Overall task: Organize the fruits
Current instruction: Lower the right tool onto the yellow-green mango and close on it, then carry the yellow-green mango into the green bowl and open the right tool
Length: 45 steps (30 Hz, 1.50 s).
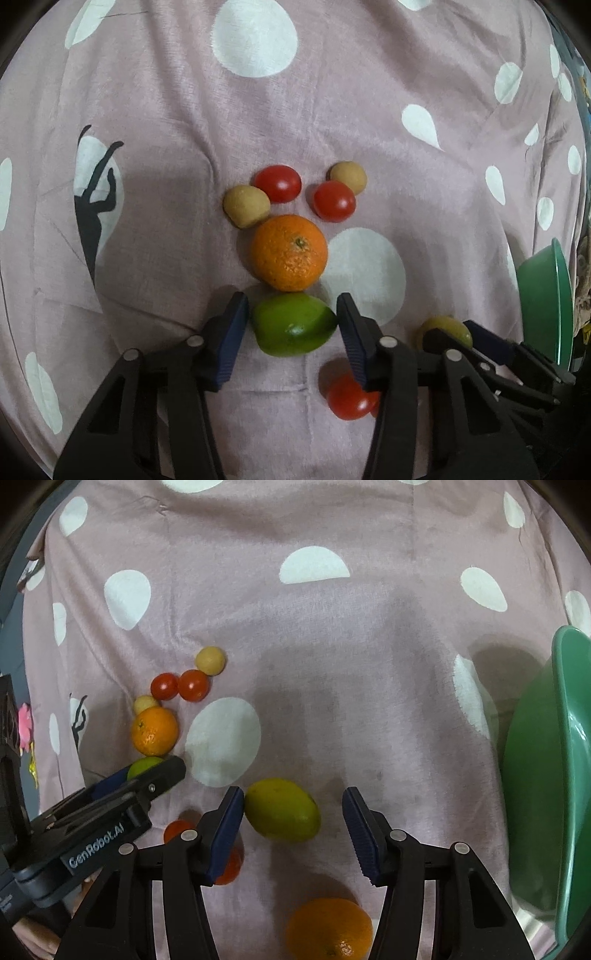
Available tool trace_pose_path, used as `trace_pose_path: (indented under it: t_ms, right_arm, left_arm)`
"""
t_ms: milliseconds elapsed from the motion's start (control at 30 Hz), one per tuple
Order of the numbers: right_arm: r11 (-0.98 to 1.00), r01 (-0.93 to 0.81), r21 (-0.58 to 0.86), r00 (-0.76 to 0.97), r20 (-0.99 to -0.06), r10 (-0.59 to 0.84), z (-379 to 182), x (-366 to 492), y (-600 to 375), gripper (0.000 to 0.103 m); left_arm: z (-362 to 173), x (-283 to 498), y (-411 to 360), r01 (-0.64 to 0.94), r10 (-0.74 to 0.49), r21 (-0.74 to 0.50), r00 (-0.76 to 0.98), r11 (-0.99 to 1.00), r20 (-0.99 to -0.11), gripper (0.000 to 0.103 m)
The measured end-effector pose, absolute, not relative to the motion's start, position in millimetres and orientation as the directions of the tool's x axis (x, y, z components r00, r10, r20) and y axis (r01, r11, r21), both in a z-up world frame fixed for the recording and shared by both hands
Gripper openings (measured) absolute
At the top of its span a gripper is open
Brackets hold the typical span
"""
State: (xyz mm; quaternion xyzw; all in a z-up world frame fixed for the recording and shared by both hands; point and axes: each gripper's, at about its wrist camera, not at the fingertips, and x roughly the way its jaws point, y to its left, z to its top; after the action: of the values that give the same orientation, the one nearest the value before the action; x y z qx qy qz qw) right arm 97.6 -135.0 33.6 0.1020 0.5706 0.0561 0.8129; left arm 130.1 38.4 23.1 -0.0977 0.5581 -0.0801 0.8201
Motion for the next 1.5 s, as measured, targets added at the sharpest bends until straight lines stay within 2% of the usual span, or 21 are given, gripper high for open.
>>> trace_pose_path:
  t_ms: [133, 233, 533, 900, 1233, 1500]
  right_arm:
    - [0.968, 0.014, 0.251, 0.324, -0.917, 0.234, 28, 97, -135, 0.043]
    - [0.973, 0.006, 0.229, 0.337, -0.917, 0.213, 27, 98, -132, 0.041]
    - [0.978, 0.041, 0.205, 0.391, -0.904, 0.173, 35, 96, -145, 0.04]
    - [0.968, 0.076, 0.241, 0.545, -0.823, 0.162, 91, 71, -176, 0.04]
    - [0.943, 0.213, 0.258, 0.659, -0.75, 0.056, 118, 35, -233, 0.04]
    - [0.892, 0.363, 0.27, 0.69, -0.721, -0.063, 131, 5, -292, 0.041]
  left_arm:
    - [23, 126, 43, 0.02, -0.242, -0.253, 0.374, 0.967, -0.895, 0.045]
    - [23, 125, 43, 0.009, -0.238, -0.253, 0.369, 0.967, -0.898, 0.045]
    - [49, 103, 35, 0.056, -0.254, -0.254, 0.417, 0.965, -0.873, 0.045]
    - [94, 77, 11, 0.157, -0.317, -0.275, 0.485, 0.948, -0.815, 0.045]
    - [128, 66, -64, 0.315, -0.408, -0.277, 0.515, 0.908, -0.754, 0.045]
    - [135, 58, -133, 0.457, -0.491, -0.274, 0.47, 0.847, -0.734, 0.045]
